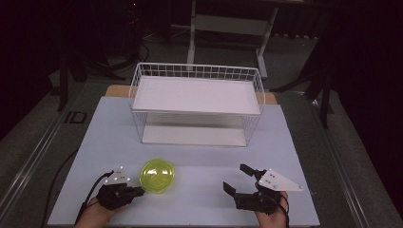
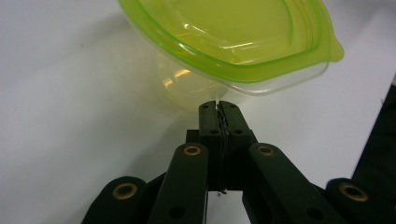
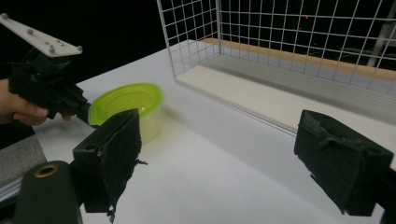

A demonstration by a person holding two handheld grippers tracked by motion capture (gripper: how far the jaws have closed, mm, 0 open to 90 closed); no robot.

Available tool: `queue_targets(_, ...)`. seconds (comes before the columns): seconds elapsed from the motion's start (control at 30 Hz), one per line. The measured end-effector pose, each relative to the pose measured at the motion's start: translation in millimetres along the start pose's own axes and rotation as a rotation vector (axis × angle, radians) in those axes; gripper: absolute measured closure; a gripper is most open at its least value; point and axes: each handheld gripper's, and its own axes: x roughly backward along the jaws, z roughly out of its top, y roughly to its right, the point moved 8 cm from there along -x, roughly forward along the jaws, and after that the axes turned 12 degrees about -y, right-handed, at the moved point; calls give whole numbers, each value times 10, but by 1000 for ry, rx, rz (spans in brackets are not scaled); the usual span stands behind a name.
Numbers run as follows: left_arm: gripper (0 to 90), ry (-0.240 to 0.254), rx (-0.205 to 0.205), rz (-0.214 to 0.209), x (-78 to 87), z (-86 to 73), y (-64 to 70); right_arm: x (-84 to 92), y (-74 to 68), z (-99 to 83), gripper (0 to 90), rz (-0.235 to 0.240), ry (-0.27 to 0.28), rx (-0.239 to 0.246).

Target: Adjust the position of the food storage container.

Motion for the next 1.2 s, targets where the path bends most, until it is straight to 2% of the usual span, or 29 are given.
queue_targets(0.07, 896, 11, 11, 28, -12, 50, -45, 5, -3, 1, 148, -1, 2, 3)
queue_targets(0.13, 896, 22, 30, 34, -30, 106, -89, 0, -3, -2, 149, 1, 0, 2)
queue_targets(0.3, 896, 20, 24, 38, -144, 264, -141, -10, -5, -7, 149, 3, -5, 3)
queue_targets(0.43, 895, 20, 43, 51, -210, 380, -185, 10, -7, -2, 149, -3, -1, 11)
queue_targets(0.7, 896, 58, 97, 88, -142, 451, -259, 29, 21, -2, 149, -6, 4, 4)
queue_targets(0.8, 897, 56, 115, 71, -179, 480, -252, 21, 9, -5, 149, -4, -2, 8)
queue_targets(1.2, 897, 42, 115, 25, -475, 750, -167, 17, -20, -14, 150, 7, -1, 8)
